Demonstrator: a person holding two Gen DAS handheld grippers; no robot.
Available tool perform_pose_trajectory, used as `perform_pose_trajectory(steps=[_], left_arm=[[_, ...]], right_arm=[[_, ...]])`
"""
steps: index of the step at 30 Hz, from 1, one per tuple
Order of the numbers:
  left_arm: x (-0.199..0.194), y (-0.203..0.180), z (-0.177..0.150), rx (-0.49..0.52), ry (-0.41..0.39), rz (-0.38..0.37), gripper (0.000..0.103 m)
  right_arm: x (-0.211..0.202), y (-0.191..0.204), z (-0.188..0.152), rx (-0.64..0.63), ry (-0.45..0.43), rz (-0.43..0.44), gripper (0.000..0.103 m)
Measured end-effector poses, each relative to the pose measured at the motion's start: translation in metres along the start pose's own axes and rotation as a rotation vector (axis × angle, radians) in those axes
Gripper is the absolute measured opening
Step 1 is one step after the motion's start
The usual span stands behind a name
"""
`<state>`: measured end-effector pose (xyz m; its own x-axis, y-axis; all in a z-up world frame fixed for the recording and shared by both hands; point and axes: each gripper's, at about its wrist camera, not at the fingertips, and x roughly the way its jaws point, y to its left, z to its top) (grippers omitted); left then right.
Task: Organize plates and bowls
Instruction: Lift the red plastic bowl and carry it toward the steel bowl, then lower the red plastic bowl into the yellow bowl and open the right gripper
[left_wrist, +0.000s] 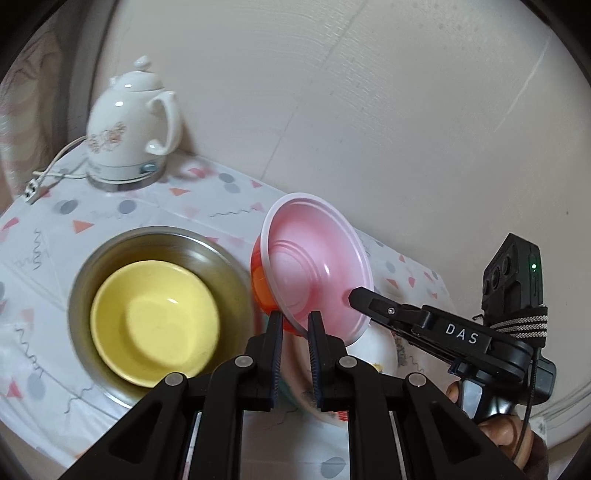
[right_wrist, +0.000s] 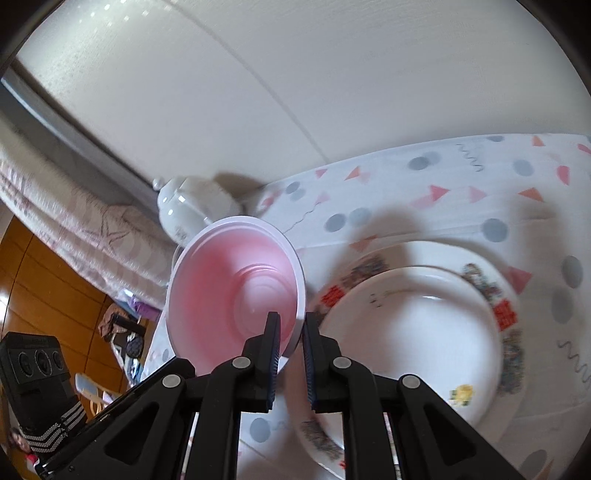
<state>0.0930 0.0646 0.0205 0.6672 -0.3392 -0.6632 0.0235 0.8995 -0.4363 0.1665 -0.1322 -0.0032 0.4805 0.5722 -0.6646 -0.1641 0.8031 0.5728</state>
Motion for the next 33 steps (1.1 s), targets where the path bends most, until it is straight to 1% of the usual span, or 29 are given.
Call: perform_pose_trajectory(steps=[5,10,14,17,20,25,33], left_arm=[[-0.017,0.019,0.003,-0.034,-0.025,0.013,0.014],[-0.035,0.038,0.007,-0.072,-0.054,0.019,0.014],[-0.043,0.054,0.005,-0.102,-0.063,0.038,0.014],[-0.046,0.066,0.000,-0.128,-0.062,0.057,0.014],[-0.044,0.078,-0.006,-0.154,-0.044,0.082,0.014],[-0.037,0.093,-0.016,-0.186,-0.018,0.100,0.014],[-0.025,0.104,-0.024,-0.211,0.016,0.123,0.014]], right_arm=[[0.015,0.020,-0.002,-0.039,0.036,0.040,0.012],[0.024,0.047,-0.003,-0.088,0.052,0.073,0.012],[0.034,0.063,-0.008,-0.123,0.077,0.087,0.012],[0.046,0.070,-0.012,-0.136,0.107,0.086,0.012],[0.058,0.074,-0.018,-0.148,0.141,0.074,0.012],[0.074,0.075,-0.028,-0.160,0.188,0.052,0.012],[0.090,0.074,-0.035,-0.165,0.237,0.016,0.012]])
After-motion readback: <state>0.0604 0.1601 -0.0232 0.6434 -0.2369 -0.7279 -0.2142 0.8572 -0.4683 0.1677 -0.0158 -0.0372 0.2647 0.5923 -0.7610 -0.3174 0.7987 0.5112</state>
